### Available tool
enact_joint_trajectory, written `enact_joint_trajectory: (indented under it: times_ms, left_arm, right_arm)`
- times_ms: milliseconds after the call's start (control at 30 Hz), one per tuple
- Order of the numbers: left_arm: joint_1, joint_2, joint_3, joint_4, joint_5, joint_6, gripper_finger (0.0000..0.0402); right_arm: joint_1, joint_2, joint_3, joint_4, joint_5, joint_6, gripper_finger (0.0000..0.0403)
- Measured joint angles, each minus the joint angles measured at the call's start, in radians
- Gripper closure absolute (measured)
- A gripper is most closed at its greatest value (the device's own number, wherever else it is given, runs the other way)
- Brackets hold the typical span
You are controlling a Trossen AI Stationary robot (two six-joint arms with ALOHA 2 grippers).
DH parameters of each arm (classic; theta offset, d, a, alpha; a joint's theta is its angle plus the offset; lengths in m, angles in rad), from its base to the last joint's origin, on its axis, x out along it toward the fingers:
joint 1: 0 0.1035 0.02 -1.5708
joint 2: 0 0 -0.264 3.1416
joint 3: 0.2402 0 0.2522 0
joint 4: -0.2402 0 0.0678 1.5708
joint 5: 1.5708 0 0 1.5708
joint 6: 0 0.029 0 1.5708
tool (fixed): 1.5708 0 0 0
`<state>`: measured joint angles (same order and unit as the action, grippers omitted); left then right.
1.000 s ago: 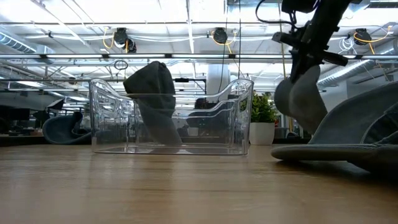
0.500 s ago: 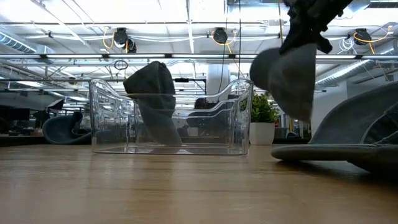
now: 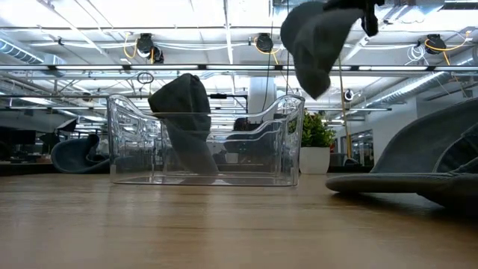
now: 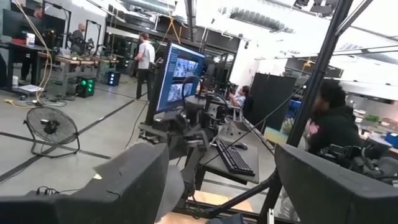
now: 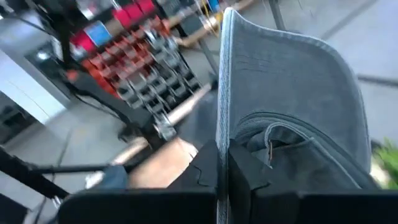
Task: Pick & Place hat
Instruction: Put the top gray cap into the top transparent bin
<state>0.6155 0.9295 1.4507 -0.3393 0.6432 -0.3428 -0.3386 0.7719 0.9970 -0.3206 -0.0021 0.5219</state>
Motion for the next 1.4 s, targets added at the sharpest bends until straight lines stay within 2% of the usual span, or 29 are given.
enact_joint_trajectory:
  times_ms: [167, 367, 833, 1100, 1400]
  left_arm:
    - [0.000, 0.000, 0.000, 0.000, -0.001, 0.000, 0.0098]
    - [0.000, 0.004, 0.000, 0.000, -0.017, -0.002, 0.0092]
    - [0.000, 0.070, 0.000, 0.020, -0.017, -0.006, 0.0086]
    - [0.000, 0.113, 0.000, 0.135, -0.016, -0.033, 0.0083]
    - [0.000, 0.125, 0.000, 0.152, -0.015, -0.054, 0.0081]
  right_arm:
    - [0.000, 0.004, 0.000, 0.132, -0.005, -0.019, 0.0403]
    - [-0.001, 0.015, 0.000, 0.322, -0.065, -0.045, 0.0403]
    - [-0.003, 0.145, 0.000, 0.878, -0.310, -0.103, 0.0403]
    - [-0.007, 0.196, 0.000, 1.101, -0.348, -0.126, 0.0403]
    - [-0.009, 0.226, 0.000, 1.336, -0.392, -0.128, 0.0403]
